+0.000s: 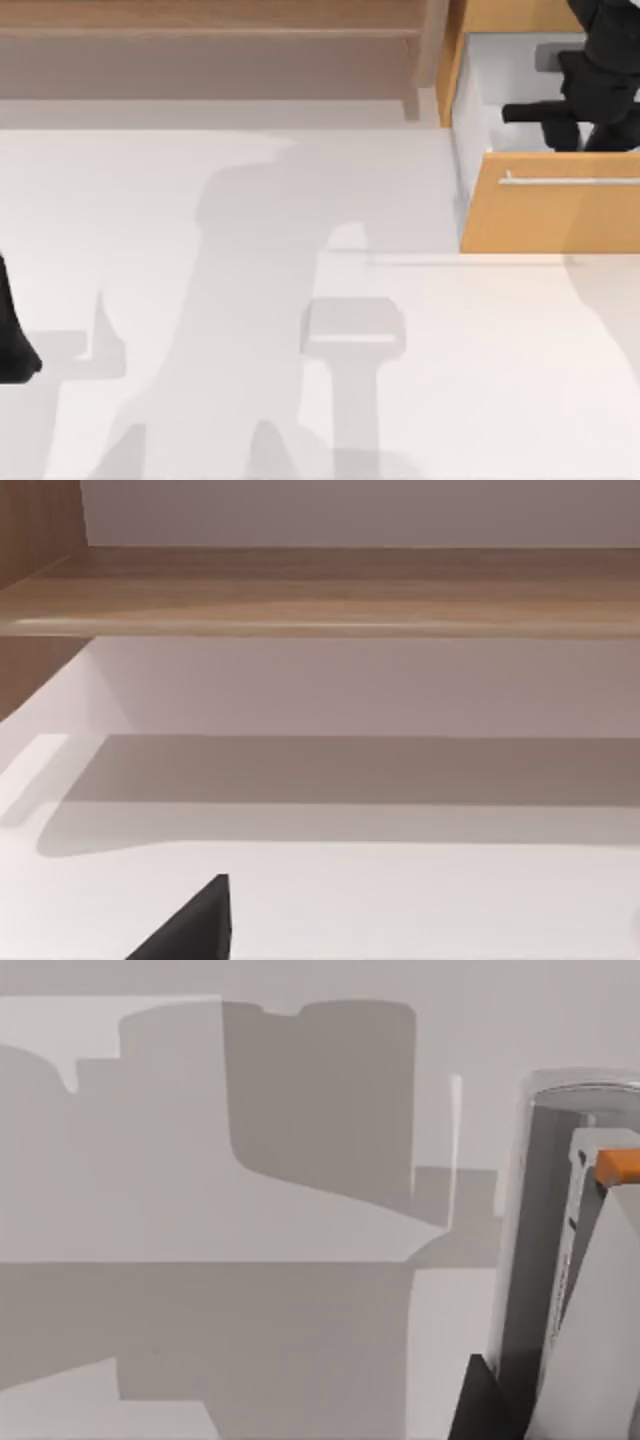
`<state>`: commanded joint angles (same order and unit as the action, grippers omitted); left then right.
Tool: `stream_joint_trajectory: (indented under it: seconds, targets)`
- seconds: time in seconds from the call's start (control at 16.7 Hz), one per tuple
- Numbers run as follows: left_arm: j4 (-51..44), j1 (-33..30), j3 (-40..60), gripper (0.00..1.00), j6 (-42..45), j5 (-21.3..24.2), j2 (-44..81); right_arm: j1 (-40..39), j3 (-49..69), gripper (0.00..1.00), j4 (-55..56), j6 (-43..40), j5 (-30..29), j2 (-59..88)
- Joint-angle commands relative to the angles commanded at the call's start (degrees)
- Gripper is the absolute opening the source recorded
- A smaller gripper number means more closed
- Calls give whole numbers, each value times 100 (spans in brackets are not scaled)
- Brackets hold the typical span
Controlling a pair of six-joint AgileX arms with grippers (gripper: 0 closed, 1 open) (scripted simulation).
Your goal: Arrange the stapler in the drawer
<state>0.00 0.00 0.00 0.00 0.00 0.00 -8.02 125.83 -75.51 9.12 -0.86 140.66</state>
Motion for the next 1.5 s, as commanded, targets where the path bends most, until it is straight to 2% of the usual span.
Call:
stream_joint_trajectory:
  seconds: [0.72,1.5]
  targets:
    - [0,0,0,100,0,0,0,0,-207,0,218,1,0,11]
    - [0,0,0,100,0,0,0,0,-207,98,218,1,0,11]
